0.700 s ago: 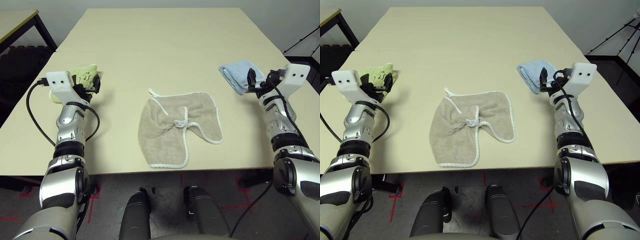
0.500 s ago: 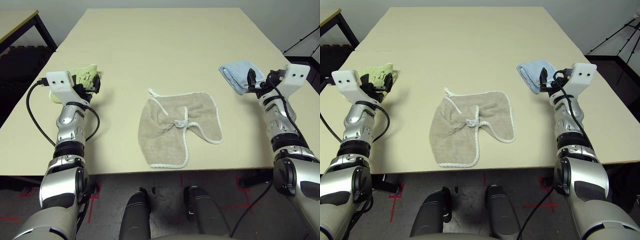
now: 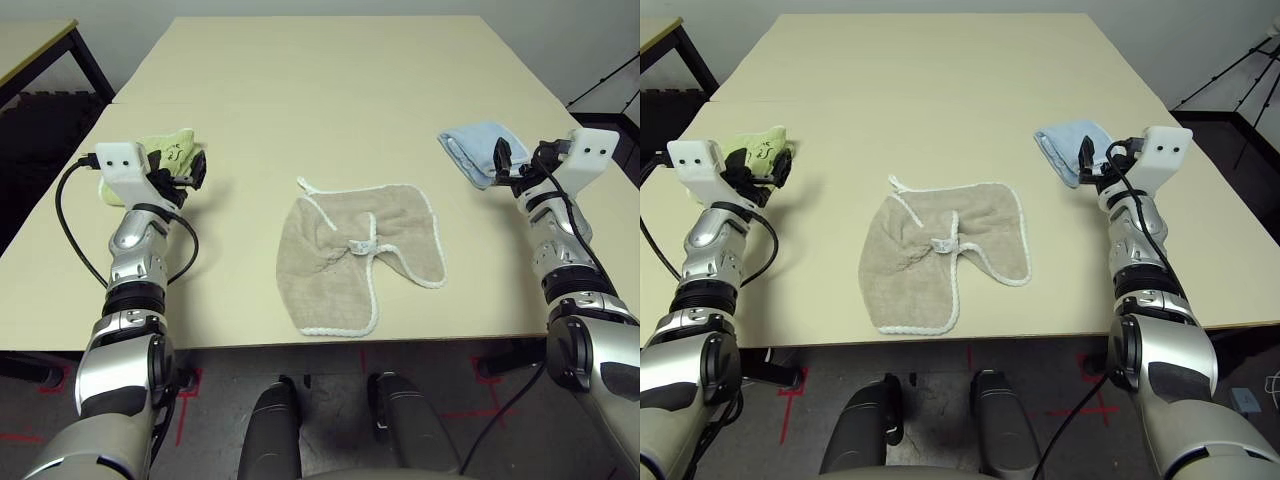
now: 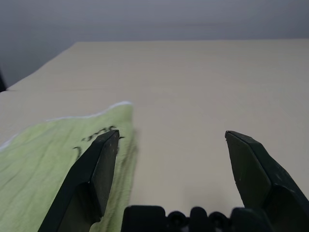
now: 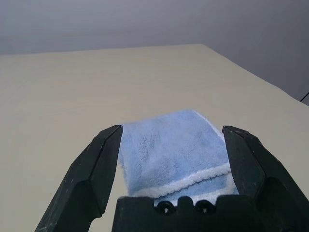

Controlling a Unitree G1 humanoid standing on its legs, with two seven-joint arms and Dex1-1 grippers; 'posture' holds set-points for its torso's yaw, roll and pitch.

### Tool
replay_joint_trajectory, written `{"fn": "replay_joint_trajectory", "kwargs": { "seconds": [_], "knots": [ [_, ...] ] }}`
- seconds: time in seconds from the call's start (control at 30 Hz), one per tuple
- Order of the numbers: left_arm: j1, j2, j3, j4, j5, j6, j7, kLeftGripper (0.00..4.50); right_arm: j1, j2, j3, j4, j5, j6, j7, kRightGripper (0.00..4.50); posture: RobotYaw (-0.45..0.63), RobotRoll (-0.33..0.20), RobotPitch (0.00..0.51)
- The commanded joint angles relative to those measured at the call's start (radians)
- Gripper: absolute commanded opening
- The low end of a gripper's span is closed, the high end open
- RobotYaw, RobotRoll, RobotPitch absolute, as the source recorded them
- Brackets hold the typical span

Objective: Fold the towel and set it aside.

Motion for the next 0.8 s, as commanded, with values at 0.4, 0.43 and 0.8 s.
{"fn": "replay_joint_trajectory", "kwargs": {
  "seconds": [0.4,0.43,0.8],
  "knots": [
    [0.001,0.157,-0.192,-0.153,-0.023,0.231,-0.68,4.46,-0.061,-0.003,0.092,-0.003,-0.003,0.154,0.347,4.5,0.02,0.0,0.117],
    [0.006,0.164,-0.203,-0.165,-0.02,0.233,-0.702,4.46,-0.071,-0.007,0.104,-0.004,-0.007,0.177,0.378,4.5,0.02,0.0,0.118],
    [0.073,0.173,-0.203,-0.313,-0.052,0.281,-0.761,4.46,-0.286,-0.13,0.326,0.139,-0.206,0.51,0.579,4.5,0.03,0.0,0.121]
  ]
}}
